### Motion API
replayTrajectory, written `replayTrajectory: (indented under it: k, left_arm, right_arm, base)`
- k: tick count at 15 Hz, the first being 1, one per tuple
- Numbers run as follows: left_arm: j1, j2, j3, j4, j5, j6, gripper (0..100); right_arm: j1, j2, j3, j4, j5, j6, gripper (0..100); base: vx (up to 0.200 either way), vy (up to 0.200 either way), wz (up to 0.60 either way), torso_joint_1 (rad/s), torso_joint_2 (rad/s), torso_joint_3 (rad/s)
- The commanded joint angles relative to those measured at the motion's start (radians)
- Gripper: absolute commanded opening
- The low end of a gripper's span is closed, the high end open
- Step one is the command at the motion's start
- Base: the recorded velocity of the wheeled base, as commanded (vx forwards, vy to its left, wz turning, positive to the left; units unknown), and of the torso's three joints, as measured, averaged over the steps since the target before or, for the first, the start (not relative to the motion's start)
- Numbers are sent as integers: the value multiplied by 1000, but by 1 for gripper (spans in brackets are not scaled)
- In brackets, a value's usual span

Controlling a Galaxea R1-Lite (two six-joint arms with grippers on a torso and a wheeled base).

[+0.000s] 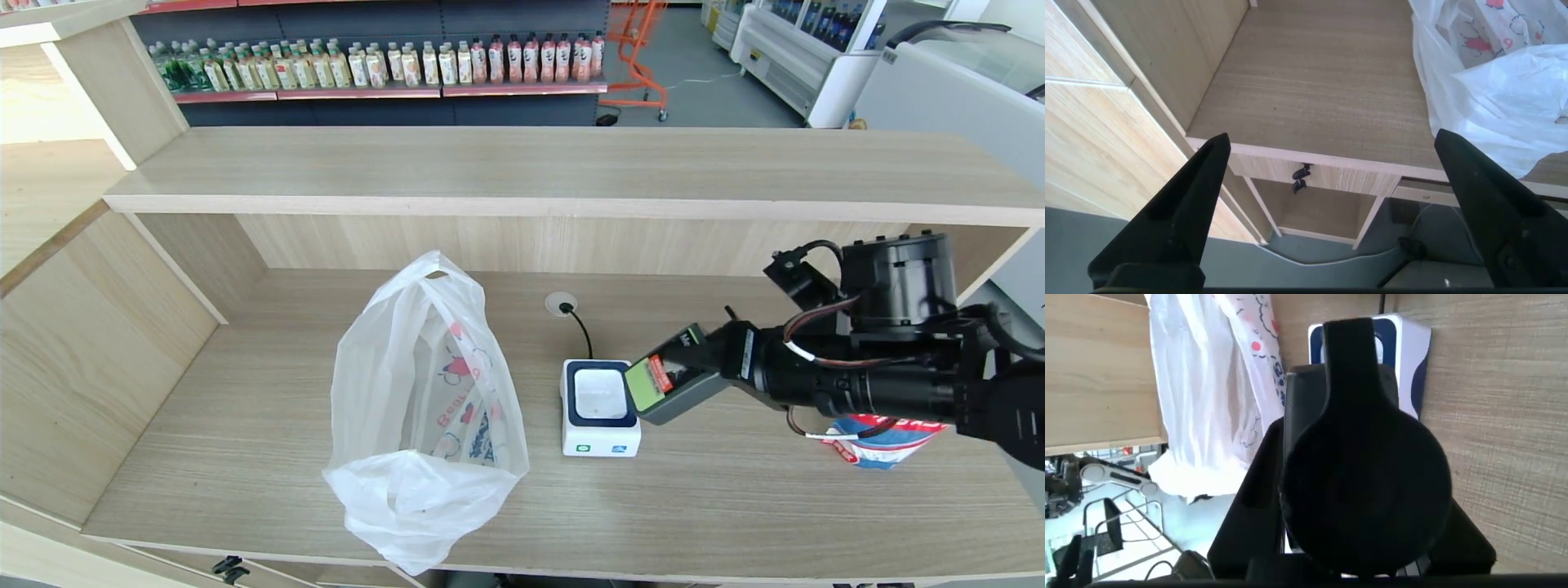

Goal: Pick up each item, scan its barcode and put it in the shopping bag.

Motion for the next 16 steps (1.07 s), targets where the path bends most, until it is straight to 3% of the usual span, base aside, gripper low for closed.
replayTrajectory:
  k: [1, 12, 16]
  left_arm:
    - [1, 0, 0, 0, 1, 0, 100]
    - [0, 0, 0, 0, 1, 0, 100]
    - [0, 0, 0, 0, 1, 0, 100]
  right_arm:
    - [27, 134, -54, 0, -18, 3, 0]
    - [105, 291, -177, -54, -31, -47, 0]
    - [116, 217, -208, -63, -80, -50, 0]
  base:
    - [0, 0, 0, 0, 0, 0]
    - [0, 0, 0, 0, 0, 0]
    - [0, 0, 0, 0, 0, 0]
